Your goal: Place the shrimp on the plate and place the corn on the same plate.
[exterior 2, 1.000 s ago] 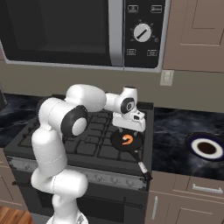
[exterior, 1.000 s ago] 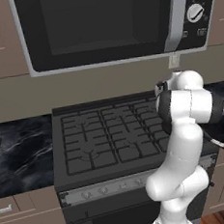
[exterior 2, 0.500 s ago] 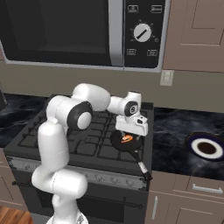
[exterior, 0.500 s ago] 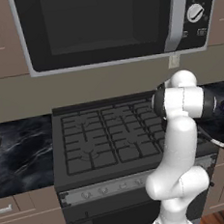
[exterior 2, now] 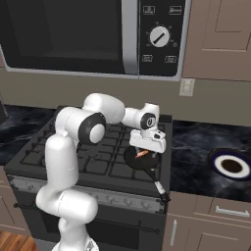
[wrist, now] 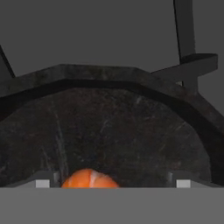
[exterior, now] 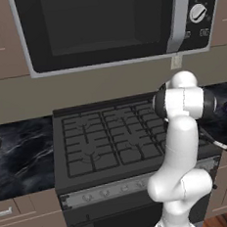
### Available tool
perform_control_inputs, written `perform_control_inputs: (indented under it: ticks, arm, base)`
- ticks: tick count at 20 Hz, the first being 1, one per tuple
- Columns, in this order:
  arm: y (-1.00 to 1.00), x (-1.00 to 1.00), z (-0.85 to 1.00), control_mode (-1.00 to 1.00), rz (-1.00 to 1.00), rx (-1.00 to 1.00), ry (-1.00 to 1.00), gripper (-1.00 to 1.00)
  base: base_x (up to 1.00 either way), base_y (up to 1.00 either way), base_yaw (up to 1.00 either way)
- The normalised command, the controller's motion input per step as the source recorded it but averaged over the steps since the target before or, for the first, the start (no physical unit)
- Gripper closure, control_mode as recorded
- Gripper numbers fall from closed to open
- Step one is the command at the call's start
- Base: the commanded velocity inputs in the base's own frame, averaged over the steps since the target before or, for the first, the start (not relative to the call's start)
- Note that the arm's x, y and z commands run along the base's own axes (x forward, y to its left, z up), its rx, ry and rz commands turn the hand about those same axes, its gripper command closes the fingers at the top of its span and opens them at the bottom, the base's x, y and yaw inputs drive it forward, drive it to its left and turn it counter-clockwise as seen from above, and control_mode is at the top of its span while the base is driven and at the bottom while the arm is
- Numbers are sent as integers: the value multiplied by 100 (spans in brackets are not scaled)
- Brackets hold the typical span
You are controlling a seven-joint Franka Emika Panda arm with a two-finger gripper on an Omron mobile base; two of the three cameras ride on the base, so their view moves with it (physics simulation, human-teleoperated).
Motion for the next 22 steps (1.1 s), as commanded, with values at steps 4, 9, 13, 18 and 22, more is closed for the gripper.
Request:
perform_control_inputs:
  ticks: [4,9,13,18,22]
  arm:
    - [37,0,0,-100,-15,0,7,100]
    - [17,0,0,-100,-17,0,14,100]
    - [-25,-24,18,-100,-10,5,-6,100]
    - [-9,-40,51,-100,-4,3,-28,100]
    - [0,-72,54,-100,-5,0,-32,100]
  base:
    - [0,0,0]
    - [0,0,0]
    - [0,0,0]
    - [0,0,0]
    - [0,0,0]
